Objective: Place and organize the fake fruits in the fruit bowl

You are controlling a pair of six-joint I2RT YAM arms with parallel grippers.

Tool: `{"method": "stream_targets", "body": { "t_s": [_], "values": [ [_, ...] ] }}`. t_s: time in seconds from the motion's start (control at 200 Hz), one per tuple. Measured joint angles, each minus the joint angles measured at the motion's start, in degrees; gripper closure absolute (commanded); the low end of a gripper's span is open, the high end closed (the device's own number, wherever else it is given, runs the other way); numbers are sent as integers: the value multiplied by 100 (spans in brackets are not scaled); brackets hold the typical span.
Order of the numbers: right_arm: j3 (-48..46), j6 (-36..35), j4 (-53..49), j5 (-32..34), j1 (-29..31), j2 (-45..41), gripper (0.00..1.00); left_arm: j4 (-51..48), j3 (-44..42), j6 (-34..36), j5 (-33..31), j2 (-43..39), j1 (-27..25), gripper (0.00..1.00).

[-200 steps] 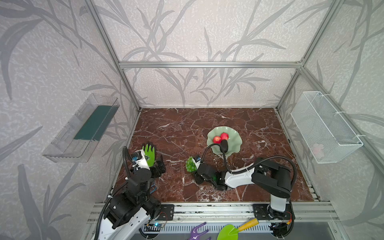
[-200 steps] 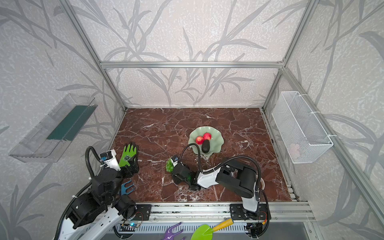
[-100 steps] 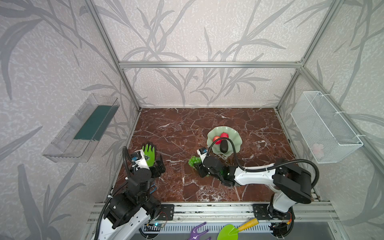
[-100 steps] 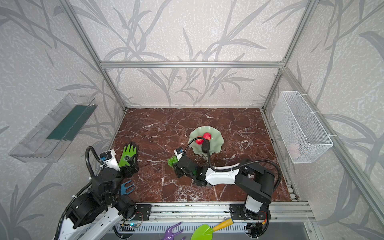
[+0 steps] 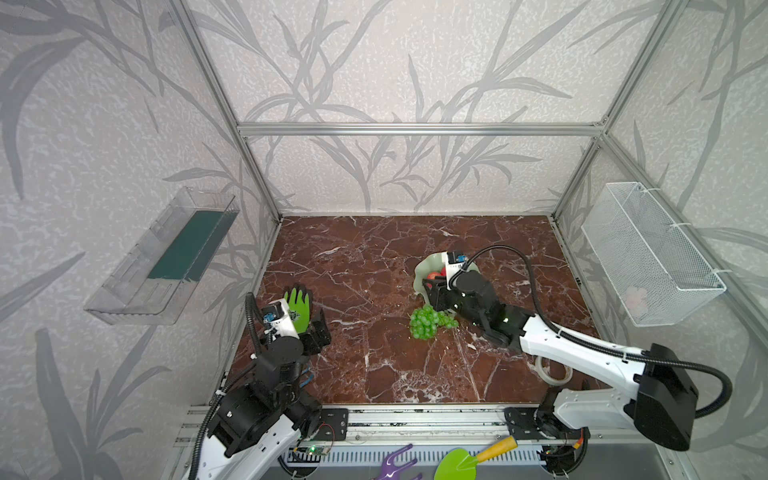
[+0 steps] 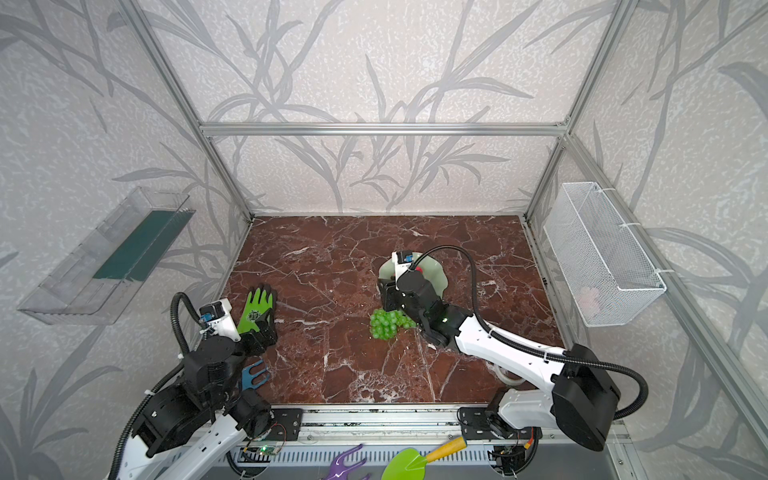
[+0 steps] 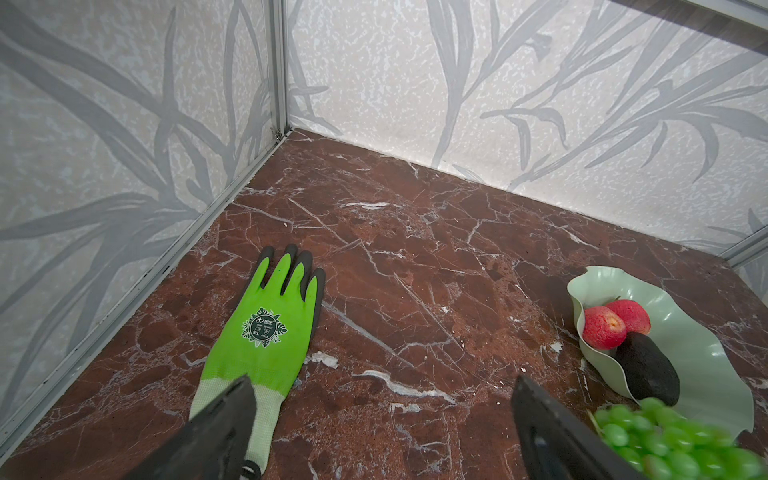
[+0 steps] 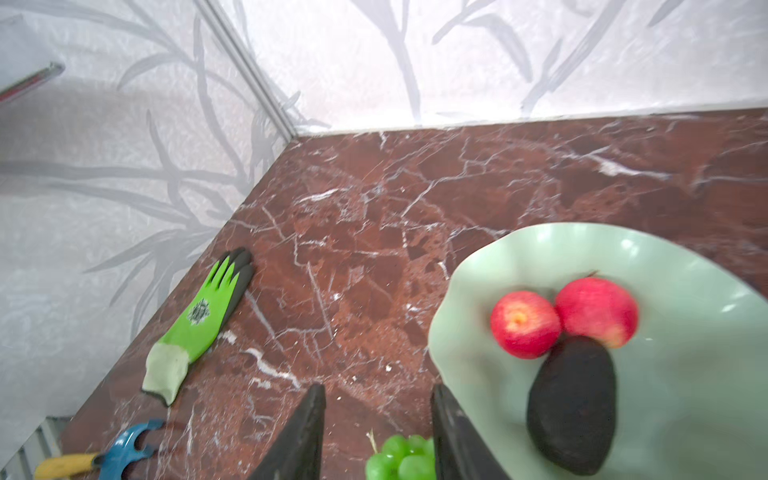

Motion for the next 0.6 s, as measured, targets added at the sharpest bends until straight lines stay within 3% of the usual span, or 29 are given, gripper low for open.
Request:
{"method": "stream_targets", "body": {
  "t_s": [0.19,0.335,0.515,0.6],
  "values": [
    [256,-122,-509,-136,-439,-245,54,-2,0,0,2,0,0,4],
    [352,-155,-946,-328,-494,-260,40,-2,0,-2,2,0,0,4],
    [111,149,-1569,-267,24,-442,15,-2,0,-7,4,0,0,4],
    [-7,472,-1902,-114,472,-483,9,2,0,-7,11,0,0,4]
  ]
}}
